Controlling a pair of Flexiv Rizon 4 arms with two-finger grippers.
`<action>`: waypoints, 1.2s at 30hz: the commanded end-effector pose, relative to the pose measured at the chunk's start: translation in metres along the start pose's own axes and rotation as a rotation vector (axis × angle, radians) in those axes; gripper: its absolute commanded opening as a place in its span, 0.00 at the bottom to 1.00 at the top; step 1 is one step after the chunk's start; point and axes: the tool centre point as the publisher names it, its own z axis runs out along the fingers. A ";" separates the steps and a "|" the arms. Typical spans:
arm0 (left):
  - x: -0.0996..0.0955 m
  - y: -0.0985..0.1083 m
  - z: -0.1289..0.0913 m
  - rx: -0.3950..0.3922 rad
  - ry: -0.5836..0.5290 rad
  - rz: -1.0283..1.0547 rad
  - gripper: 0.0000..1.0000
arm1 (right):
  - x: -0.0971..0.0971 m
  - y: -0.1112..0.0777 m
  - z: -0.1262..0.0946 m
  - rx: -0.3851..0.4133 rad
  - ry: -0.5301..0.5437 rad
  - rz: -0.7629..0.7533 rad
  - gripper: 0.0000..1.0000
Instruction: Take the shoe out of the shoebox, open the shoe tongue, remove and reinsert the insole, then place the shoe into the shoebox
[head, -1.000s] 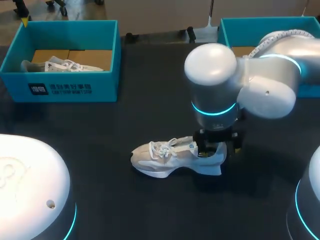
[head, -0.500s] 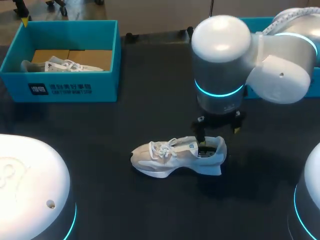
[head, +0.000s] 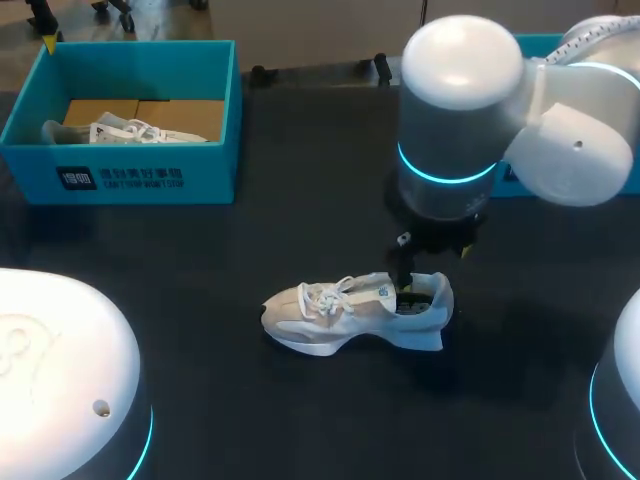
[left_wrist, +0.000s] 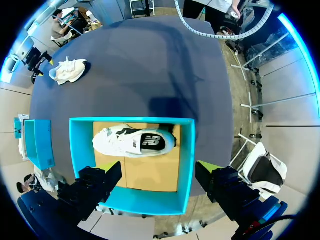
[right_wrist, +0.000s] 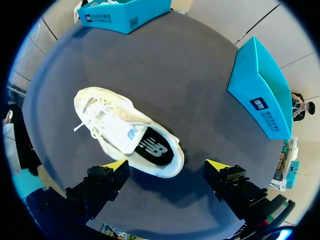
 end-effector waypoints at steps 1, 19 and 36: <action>0.001 0.001 0.000 0.002 0.002 0.001 1.00 | 0.000 -0.001 0.002 -0.005 0.003 -0.001 1.00; 0.001 0.001 0.000 0.002 0.002 0.001 1.00 | 0.014 0.003 -0.016 -0.282 0.116 -0.485 1.00; 0.001 0.001 0.000 0.002 0.002 0.001 1.00 | 0.004 0.000 -0.022 -0.304 0.122 -1.110 1.00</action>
